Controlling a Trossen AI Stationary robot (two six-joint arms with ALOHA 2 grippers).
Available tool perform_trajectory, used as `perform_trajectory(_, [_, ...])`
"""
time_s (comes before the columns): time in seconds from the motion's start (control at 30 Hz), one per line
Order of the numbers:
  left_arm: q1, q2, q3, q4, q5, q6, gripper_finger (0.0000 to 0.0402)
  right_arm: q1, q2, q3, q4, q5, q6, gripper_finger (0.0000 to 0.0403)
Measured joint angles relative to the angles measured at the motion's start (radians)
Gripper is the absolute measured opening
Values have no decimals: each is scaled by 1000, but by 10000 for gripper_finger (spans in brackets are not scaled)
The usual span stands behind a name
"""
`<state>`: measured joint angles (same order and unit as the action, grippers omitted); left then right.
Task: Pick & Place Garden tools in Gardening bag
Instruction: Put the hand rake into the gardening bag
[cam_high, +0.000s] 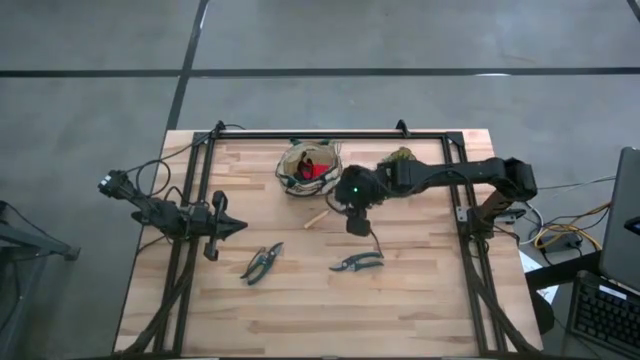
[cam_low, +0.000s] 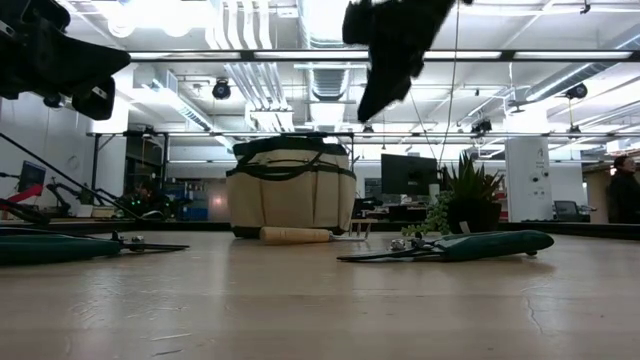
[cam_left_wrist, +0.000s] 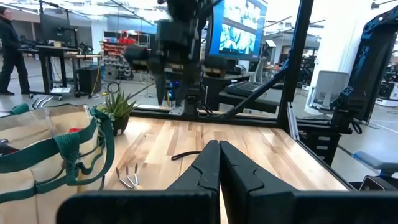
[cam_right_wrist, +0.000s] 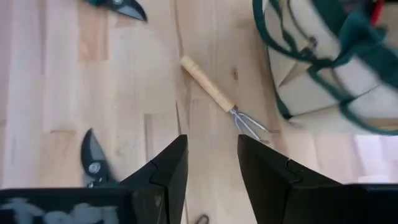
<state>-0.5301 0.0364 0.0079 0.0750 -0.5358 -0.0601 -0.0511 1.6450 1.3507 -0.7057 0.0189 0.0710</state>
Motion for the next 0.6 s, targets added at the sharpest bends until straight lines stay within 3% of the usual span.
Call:
perform_trajectory(0.37, [0,0,0,106,-4,-19,5,-35,13,-317,391,26,192,116])
perform_trajectory(0.6, [0,0,0,229,-4,44,5,-77,27,-397,441,140,342,122])
